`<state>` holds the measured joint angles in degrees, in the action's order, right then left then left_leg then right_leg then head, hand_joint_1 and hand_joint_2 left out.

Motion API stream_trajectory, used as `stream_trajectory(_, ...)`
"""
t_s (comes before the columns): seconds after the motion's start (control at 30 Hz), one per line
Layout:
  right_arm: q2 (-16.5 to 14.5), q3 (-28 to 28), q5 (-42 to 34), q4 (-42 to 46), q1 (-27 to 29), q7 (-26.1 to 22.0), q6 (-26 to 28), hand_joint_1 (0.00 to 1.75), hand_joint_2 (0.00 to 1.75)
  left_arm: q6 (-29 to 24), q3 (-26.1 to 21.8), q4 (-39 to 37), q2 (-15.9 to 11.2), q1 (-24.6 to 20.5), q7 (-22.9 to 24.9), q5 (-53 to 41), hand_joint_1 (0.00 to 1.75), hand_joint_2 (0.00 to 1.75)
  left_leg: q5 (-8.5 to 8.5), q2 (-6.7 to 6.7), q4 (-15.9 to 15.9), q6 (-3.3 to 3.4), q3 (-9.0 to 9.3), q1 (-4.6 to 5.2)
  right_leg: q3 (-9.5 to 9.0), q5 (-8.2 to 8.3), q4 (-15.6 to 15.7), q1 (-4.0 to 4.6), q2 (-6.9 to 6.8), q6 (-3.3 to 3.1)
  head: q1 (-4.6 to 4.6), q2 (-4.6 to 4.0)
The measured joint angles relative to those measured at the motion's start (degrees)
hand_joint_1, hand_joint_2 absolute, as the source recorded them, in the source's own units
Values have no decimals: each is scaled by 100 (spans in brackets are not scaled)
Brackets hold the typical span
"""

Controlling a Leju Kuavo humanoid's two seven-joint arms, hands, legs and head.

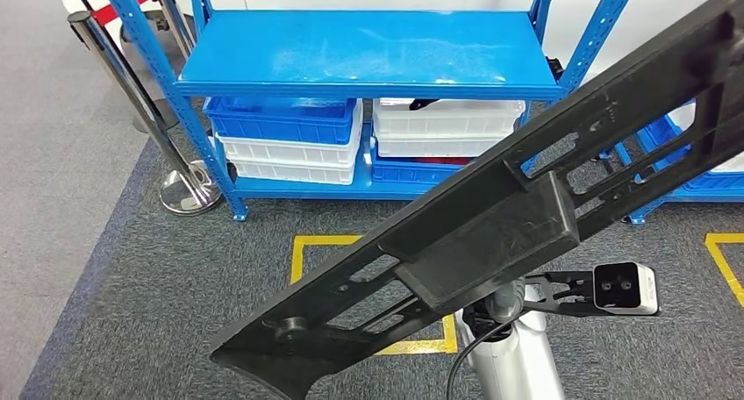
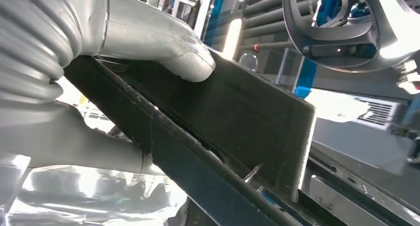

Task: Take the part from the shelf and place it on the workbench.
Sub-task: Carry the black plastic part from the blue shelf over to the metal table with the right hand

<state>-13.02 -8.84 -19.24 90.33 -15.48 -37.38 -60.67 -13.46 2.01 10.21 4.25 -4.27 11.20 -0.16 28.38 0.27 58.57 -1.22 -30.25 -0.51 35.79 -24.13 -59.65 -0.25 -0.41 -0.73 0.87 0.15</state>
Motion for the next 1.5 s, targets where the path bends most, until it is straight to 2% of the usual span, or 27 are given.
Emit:
stream_trajectory(0.07,-2,1,-1,4,3,5,-1,175,175,4,0,0,2,5,-5,0,0,175,-50,-13,-19,79,-32,6,30,41,9,1,-4,80,-1,0)
stream_trajectory(0.13,-3,1,-3,20,6,7,-1,175,175,12,1,0,9,3,-8,-2,0,175,-120,-12,-63,161,-48,-14,95,-78,-127,-14,3,144,-7,0)
stream_trajectory(0.23,-2,3,-3,40,22,7,-1,175,175,15,2,0,12,1,-10,-3,0,175,-191,3,-82,228,-112,-22,489,-648,-1069,-44,19,220,-17,0)
stream_trajectory(0.27,-1,4,-3,40,35,7,-2,175,175,15,2,0,12,3,-11,-3,0,175,-203,5,-79,229,-136,-20,615,-778,-1386,-52,20,237,-17,0)
stream_trajectory(0.3,-1,5,-2,40,45,8,-6,175,175,15,1,0,12,3,-11,-3,0,175,-213,5,-74,226,-155,-19,659,-802,-1534,-58,19,245,-17,0)
stream_trajectory(0.33,-1,5,-2,40,50,10,-16,175,175,15,1,0,12,3,-11,-3,0,175,-220,5,-66,221,-166,-19,591,-720,-1466,-61,18,245,-17,0)
stream_trajectory(0.4,-1,5,-1,42,42,20,-48,175,175,15,0,0,13,-1,-9,-3,0,175,-219,11,-46,206,-172,-19,181,-386,-762,-61,-14,214,-17,0)
stream_trajectory(0.47,-2,5,1,42,21,33,-72,175,175,15,0,0,14,-2,-6,-2,0,175,-216,21,-27,161,-188,4,-152,-205,-121,-26,-70,153,-15,0)
stream_trajectory(0.53,-3,5,3,40,10,40,-76,175,175,13,0,0,14,0,-5,0,0,175,-229,43,-34,98,-206,23,-189,-199,18,10,-68,88,-11,-1)
stream_trajectory(0.6,-4,7,3,40,3,46,-81,175,175,10,0,0,13,-6,-5,2,0,175,-213,65,-33,35,-208,23,-175,-163,51,-13,-25,14,-10,-1)
stream_trajectory(0.63,-7,7,-1,39,-6,53,-87,175,175,9,0,0,12,-6,-9,3,0,175,-133,59,61,6,-246,21,-176,-141,75,-28,-11,-29,-5,0)
stream_trajectory(0.67,-10,6,-5,38,-15,60,-93,175,175,9,0,0,10,-7,-15,4,0,175,1,46,253,-19,-328,20,-175,-122,97,-42,2,-69,-1,0)
stream_trajectory(0.73,-15,5,-15,28,-27,74,-100,175,175,9,-1,1,6,-13,-34,6,0,175,391,23,974,-56,-644,12,-155,-102,103,-32,29,-119,8,0)
stream_trajectory(0.8,-16,5,-18,10,-28,86,-101,175,175,11,-2,1,2,-32,-49,3,0,175,578,23,1552,-77,-881,10,-138,-93,95,-16,75,-132,7,0)
stream_trajectory(0.83,-16,5,-21,2,-28,91,-101,175,175,13,-2,1,0,-37,-52,1,0,175,507,21,1543,-76,-857,10,-135,-91,86,-12,109,-132,6,0)
stream_trajectory(0.87,-17,5,-26,-4,-29,93,-103,175,175,14,-2,1,-2,-36,-53,-2,0,175,339,10,1306,-67,-726,8,-135,-90,74,-10,152,-130,6,0)
stream_trajectory(0.93,-17,5,-45,-9,-34,94,-107,175,175,16,-1,0,-6,-18,-55,-3,0,175,-18,-112,544,-33,-346,1,-119,-90,36,-1,243,-108,6,0)
stream_trajectory(0.97,-19,6,-56,-8,-38,94,-108,175,175,16,-1,0,-9,-7,-57,-3,0,175,-102,-181,246,-14,-208,-1,-91,-83,15,4,287,-83,5,0)
stream_trajectory(1.03,-20,7,-69,-5,-43,95,-109,175,175,17,-1,0,-12,6,-63,-3,0,175,-103,-252,23,29,-131,10,-26,-47,-1,5,356,-9,1,0)
stream_trajectory(1.13,-21,7,-79,-2,-49,95,-109,175,175,18,-1,0,-7,2,-79,-5,0,175,-168,-143,-53,129,-128,-18,33,-63,-49,-1,359,95,-8,0)
stream_trajectory(1.2,-20,7,-83,0,-64,94,-109,175,175,18,-1,0,-4,12,-97,-14,0,175,-209,-46,-100,192,-122,-42,227,-329,-470,-7,217,148,-35,0)
stream_trajectory(1.27,-17,7,-84,-1,-66,94,-109,175,175,18,0,0,-8,25,-108,-27,0,175,-216,42,-102,211,-139,-39,570,-672,-1204,-27,117,197,-54,0)
stream_trajectory(1.3,-15,7,-84,-2,-61,94,-109,175,175,18,0,0,-9,29,-110,-33,0,175,-216,89,-99,211,-145,-39,691,-746,-1469,-42,97,216,-54,0)
stream_trajectory(1.33,-14,7,-84,-2,-58,94,-109,175,175,17,0,0,-10,30,-111,-35,0,175,-214,135,-97,208,-146,-39,710,-708,-1523,-56,80,228,-54,0)
stream_trajectory(1.37,-13,7,-84,-2,-57,94,-109,175,175,18,0,0,-10,28,-113,-36,0,175,-210,179,-94,202,-142,-39,613,-575,-1352,-67,53,233,-55,0)
stream_trajectory(1.43,-12,7,-84,-1,-64,94,-109,175,175,18,0,0,-10,24,-115,-36,0,175,-189,256,-82,168,-125,-29,187,-239,-567,-59,-120,210,-55,0)
stream_trajectory(1.5,-13,8,-85,1,-73,93,-109,175,175,18,0,0,-11,21,-116,-36,0,175,-163,318,-66,109,-115,0,-82,-102,-31,-18,-253,138,-50,0)
